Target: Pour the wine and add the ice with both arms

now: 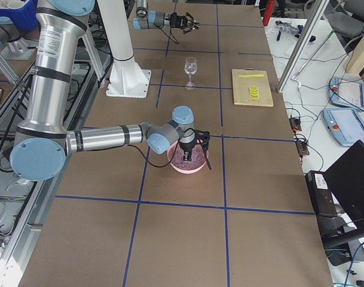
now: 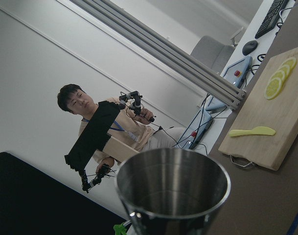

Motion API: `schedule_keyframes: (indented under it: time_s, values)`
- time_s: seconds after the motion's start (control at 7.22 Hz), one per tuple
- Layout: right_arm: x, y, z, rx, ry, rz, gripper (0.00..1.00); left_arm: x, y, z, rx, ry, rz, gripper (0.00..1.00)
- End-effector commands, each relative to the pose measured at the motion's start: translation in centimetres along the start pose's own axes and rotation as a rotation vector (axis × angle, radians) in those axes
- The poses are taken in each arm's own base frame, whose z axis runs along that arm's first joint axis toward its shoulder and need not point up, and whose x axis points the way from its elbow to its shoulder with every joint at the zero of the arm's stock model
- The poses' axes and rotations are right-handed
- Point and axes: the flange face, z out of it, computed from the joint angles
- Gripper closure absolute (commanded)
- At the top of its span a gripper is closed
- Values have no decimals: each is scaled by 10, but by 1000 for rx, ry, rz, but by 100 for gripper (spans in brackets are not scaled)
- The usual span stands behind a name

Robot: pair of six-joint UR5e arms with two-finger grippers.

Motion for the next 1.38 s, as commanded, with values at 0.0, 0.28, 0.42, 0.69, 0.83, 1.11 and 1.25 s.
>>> schedule_keyframes:
  time_s: [0.0,0.28,0.42,0.69,0.83,1.11,1.25]
  values:
    - [-5,8,-26,30,-21,-9,100,1,33,-2,6,0,-26,100]
    - [-15,10,-49,64,-46,-20,100,-9,49,-5,11,-1,-55,100]
    - [-22,10,-57,70,-62,-30,100,-23,72,-10,13,0,-61,100]
    - [-35,12,-70,85,-91,-47,100,-23,87,-13,15,7,-169,100]
    - [-43,13,-80,95,-108,-46,100,-4,111,-14,1,26,-313,100]
    - [-49,13,-86,104,-121,-52,100,17,107,-33,-7,99,-556,100]
    - [-50,13,-87,105,-122,-53,100,23,97,-38,-13,158,-675,100]
